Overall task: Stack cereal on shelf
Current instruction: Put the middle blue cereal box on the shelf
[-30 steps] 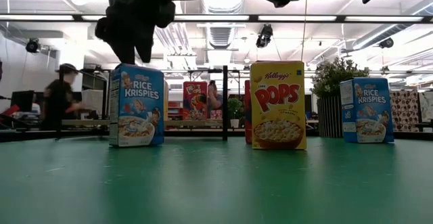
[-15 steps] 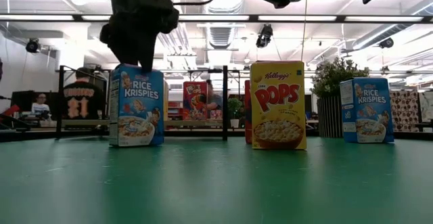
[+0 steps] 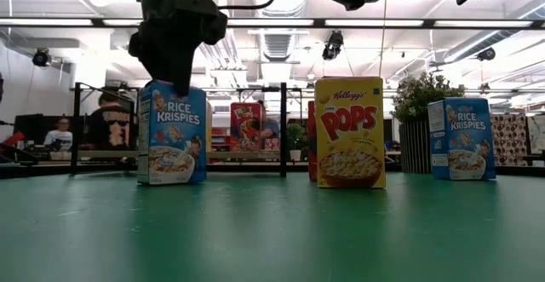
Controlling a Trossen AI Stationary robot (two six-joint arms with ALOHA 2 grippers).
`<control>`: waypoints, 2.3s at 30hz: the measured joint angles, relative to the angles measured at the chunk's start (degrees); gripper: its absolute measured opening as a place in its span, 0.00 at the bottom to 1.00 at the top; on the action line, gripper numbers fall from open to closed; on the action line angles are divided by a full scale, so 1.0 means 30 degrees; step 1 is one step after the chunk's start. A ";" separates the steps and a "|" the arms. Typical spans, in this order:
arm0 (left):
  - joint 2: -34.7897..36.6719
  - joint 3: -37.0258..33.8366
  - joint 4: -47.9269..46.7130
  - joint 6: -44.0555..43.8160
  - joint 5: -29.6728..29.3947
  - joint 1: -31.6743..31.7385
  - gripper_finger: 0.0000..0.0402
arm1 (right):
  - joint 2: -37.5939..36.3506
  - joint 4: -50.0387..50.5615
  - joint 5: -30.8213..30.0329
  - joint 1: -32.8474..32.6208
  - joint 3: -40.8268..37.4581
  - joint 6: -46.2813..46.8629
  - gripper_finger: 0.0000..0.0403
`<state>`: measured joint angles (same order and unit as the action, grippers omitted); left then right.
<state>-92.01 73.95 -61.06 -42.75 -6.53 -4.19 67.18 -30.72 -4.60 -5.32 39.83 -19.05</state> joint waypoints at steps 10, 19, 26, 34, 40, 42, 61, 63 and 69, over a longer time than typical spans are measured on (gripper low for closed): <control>0.0000 0.0000 -0.0007 0.0083 0.0010 0.0000 0.42 | 0.0000 0.0000 0.0000 0.0000 0.0000 -0.0007 0.65; 0.0007 0.0462 -0.0661 0.0755 0.0035 0.0000 0.39 | 0.0000 0.0000 0.0000 0.0000 0.0000 -0.0013 0.65; 0.0072 0.4010 -0.6781 0.4531 -0.1560 -0.0015 0.39 | 0.0000 0.0000 0.0000 0.0000 0.0000 -0.0015 0.65; 0.0667 0.6375 -0.9530 0.7668 -0.4342 0.0917 0.39 | 0.0000 0.0001 0.0006 0.0000 0.0000 0.0003 0.65; 0.2060 0.5709 -0.9650 1.1253 -0.4439 0.2503 0.39 | 0.0000 0.0022 0.0007 0.0000 0.0000 0.0080 0.65; 0.2608 0.5457 -0.9675 1.3108 -0.4758 0.2983 0.39 | 0.0000 0.0039 0.0007 0.0000 0.0000 0.0082 0.65; 0.5601 0.2150 -0.9453 2.3329 -0.4850 1.0146 0.33 | 0.0000 0.0146 0.0007 -0.0002 0.0007 0.0141 0.65; 0.5631 0.1575 -0.8985 2.3945 -0.4852 1.0812 0.31 | 0.0000 0.0146 0.0007 -0.0003 0.0007 0.0138 0.65; 0.5295 0.0344 -0.7119 2.6472 -0.5044 1.2634 0.30 | 0.0000 0.0146 0.0007 -0.0004 0.0007 0.0138 0.65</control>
<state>-76.12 74.98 -82.41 36.66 -21.67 33.72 67.18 -30.28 -4.58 -5.33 39.86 -18.63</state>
